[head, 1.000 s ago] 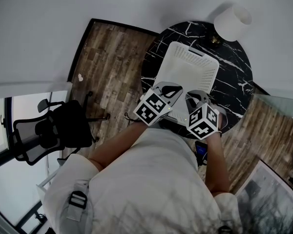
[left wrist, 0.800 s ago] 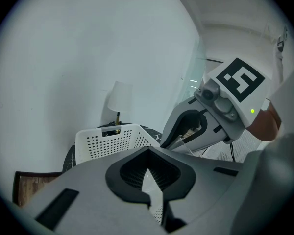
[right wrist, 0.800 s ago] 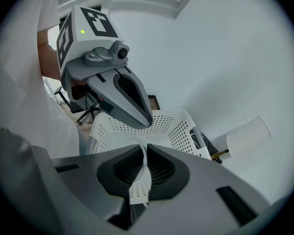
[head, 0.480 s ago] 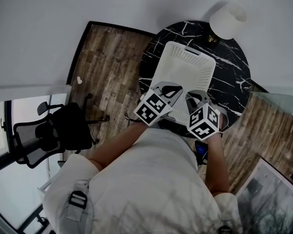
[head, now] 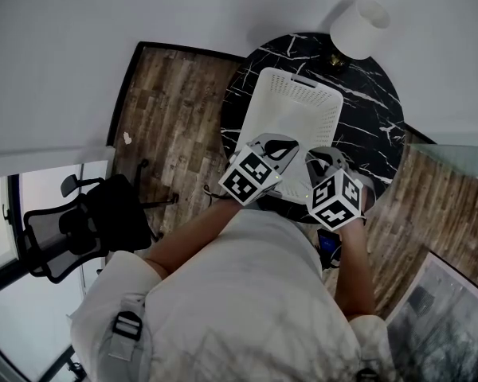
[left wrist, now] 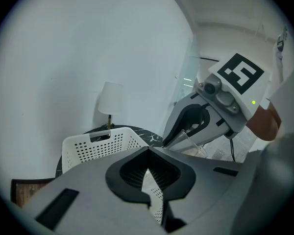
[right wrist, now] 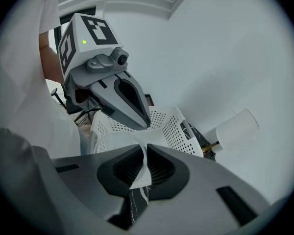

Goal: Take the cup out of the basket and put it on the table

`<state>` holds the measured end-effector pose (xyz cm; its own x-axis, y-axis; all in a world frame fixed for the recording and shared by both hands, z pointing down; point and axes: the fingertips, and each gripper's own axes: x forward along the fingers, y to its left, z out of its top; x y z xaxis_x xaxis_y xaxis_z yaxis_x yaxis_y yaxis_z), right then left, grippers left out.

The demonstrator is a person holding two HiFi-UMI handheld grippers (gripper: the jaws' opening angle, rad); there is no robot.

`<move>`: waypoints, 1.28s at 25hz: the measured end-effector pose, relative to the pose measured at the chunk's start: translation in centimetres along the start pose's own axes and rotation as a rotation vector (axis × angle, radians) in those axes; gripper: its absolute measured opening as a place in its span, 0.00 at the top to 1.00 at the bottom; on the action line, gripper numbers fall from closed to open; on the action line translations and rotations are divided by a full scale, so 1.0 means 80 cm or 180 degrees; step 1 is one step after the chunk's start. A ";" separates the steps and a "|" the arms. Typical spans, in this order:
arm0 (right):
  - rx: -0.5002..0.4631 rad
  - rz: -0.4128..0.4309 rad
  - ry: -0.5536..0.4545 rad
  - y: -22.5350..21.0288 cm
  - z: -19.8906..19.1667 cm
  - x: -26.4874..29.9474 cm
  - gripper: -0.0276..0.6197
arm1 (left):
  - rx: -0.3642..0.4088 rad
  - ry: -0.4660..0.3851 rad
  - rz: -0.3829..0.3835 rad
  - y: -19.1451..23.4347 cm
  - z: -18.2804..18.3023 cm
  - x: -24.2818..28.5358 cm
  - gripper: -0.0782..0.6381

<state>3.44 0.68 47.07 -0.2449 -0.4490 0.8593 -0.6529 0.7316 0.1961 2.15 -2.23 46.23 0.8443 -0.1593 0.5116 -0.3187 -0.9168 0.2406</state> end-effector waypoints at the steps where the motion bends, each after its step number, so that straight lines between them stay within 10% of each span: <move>1: 0.0010 -0.0009 0.0008 -0.001 -0.003 -0.002 0.92 | 0.0008 0.0001 -0.0010 -0.002 0.001 0.001 0.88; 32: 0.0475 -0.0379 0.0136 -0.024 -0.092 -0.082 0.92 | 0.0292 0.0090 -0.0528 -0.093 0.022 0.064 0.88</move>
<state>11.60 5.97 44.53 -0.1311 -0.5032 0.8541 -0.7752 0.5890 0.2281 9.58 3.11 45.62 0.8692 0.0058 0.4944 -0.1346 -0.9594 0.2480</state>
